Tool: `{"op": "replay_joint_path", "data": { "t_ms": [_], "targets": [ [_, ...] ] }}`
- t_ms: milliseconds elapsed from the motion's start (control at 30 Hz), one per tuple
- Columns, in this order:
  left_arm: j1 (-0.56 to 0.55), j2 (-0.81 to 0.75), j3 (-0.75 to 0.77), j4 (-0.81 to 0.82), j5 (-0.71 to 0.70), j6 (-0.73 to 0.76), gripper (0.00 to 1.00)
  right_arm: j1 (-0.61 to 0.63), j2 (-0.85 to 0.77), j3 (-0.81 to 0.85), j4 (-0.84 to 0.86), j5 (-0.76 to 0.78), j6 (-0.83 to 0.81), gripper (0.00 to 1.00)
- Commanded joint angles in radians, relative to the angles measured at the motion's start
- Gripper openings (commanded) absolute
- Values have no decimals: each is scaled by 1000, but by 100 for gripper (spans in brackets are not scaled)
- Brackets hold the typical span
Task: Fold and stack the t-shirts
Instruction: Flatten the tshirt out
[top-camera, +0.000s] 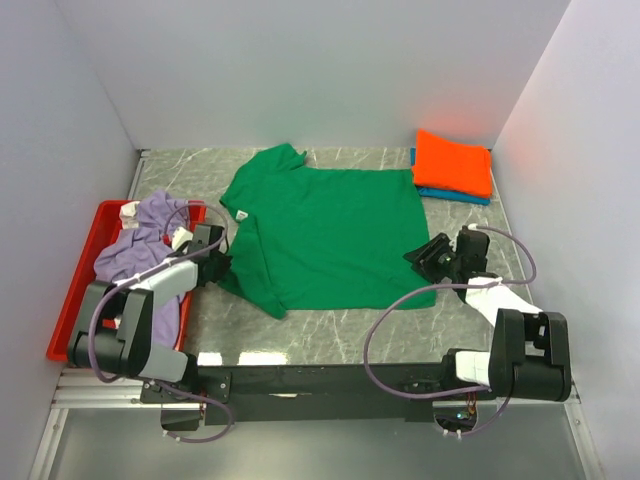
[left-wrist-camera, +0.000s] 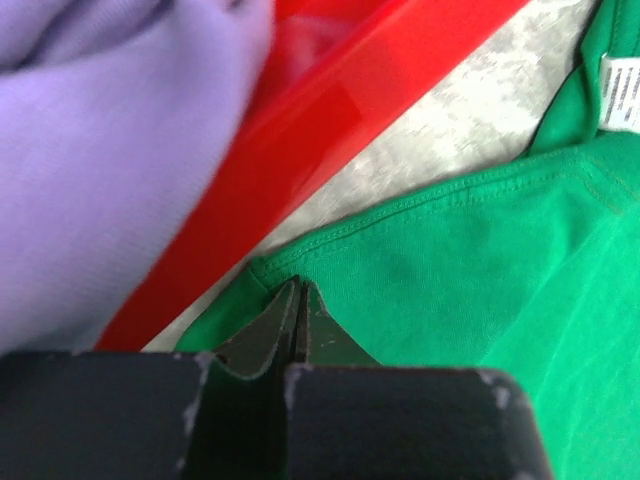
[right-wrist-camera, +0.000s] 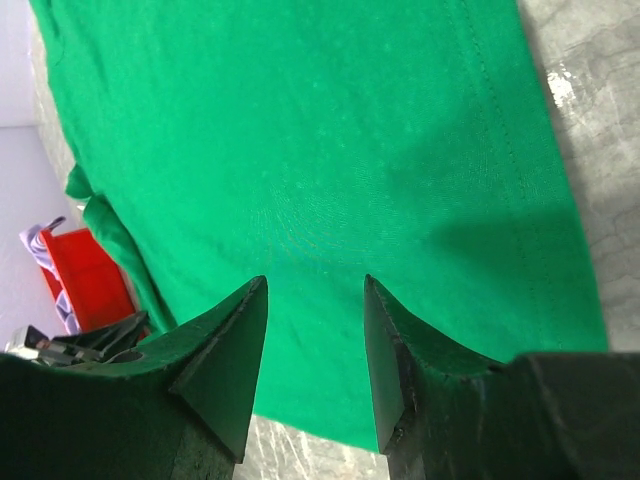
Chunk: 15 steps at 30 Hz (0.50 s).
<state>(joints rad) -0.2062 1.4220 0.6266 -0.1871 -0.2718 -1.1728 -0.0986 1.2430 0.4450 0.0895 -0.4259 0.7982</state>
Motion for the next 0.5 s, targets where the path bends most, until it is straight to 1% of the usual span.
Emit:
{"op": "replay_joint_path", "data": {
  "t_ms": [0,167,467],
  "targets": [
    [4,-55,-50,-55,14,-30,1,7,21,24,62,24,6,50],
    [4,-194,-117,-75,37,-79,1,7,96,34,93,13,18,50],
    [-2,-372,-189,-230,33,-166,1,7,193,40,139,-8,52,50]
  ]
}}
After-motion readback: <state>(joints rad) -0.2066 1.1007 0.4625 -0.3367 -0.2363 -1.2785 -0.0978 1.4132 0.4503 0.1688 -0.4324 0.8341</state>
